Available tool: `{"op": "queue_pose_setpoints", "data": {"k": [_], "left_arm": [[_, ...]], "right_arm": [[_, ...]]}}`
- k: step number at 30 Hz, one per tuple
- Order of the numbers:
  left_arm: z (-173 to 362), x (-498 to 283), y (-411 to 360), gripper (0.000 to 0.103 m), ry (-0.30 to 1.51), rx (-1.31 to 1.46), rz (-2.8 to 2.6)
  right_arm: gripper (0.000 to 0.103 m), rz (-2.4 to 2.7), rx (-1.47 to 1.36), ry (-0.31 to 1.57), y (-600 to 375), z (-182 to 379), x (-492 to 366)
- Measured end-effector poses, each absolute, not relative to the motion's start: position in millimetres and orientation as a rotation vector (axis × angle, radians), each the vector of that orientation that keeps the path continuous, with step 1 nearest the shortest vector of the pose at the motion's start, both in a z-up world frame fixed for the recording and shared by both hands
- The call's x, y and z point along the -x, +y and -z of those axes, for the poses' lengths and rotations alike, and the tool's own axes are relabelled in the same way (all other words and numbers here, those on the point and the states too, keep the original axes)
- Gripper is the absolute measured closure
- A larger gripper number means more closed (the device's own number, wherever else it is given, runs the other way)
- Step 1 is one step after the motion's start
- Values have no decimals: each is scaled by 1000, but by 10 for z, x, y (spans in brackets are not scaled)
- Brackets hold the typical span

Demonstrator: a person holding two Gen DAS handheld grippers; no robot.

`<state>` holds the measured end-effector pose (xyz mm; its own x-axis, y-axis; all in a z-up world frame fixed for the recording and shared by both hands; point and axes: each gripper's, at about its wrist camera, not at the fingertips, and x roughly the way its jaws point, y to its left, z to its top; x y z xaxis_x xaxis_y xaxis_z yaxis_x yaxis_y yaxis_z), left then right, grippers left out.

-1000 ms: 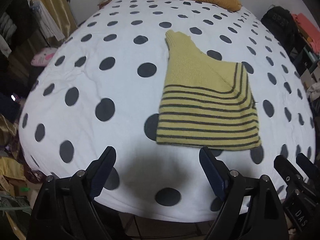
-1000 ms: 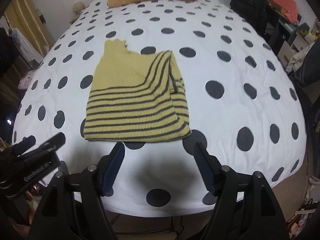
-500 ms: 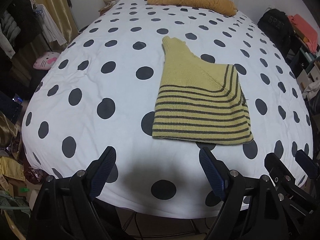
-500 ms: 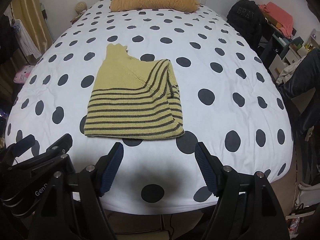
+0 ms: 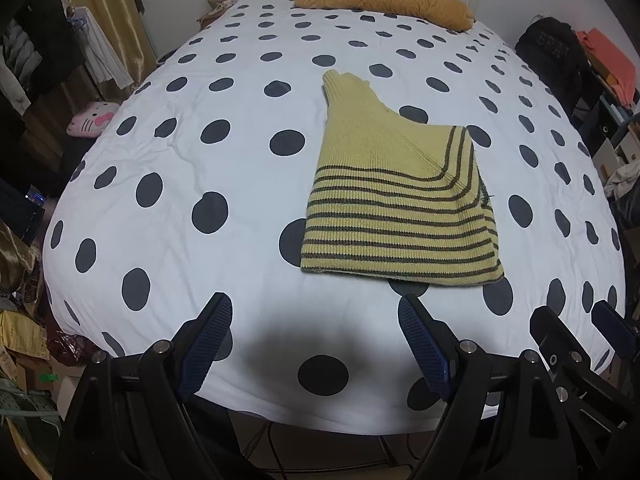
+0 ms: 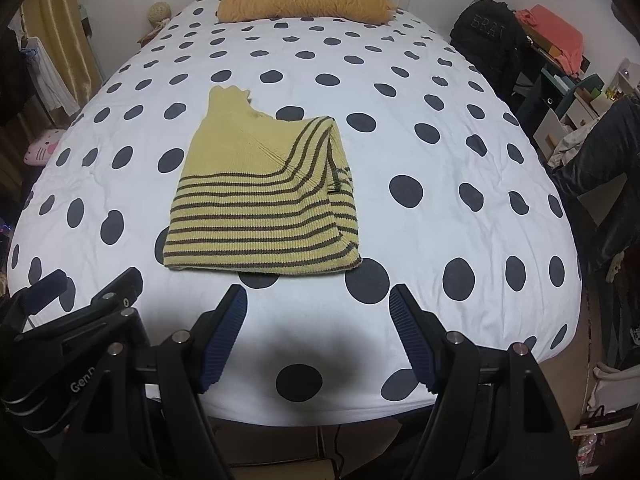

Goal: Fold large clothes

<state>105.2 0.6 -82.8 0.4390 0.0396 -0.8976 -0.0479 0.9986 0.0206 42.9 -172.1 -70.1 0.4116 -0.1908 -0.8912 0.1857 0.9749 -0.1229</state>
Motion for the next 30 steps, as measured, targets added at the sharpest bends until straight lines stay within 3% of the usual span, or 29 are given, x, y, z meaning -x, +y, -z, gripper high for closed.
{"op": "queue_pose_setpoints", "data": {"k": [30], "left_arm": [[881, -1121, -6, 18, 1137, 19, -42]], "right_arm": [[29, 234, 14, 1143, -1756, 754, -487]]}}
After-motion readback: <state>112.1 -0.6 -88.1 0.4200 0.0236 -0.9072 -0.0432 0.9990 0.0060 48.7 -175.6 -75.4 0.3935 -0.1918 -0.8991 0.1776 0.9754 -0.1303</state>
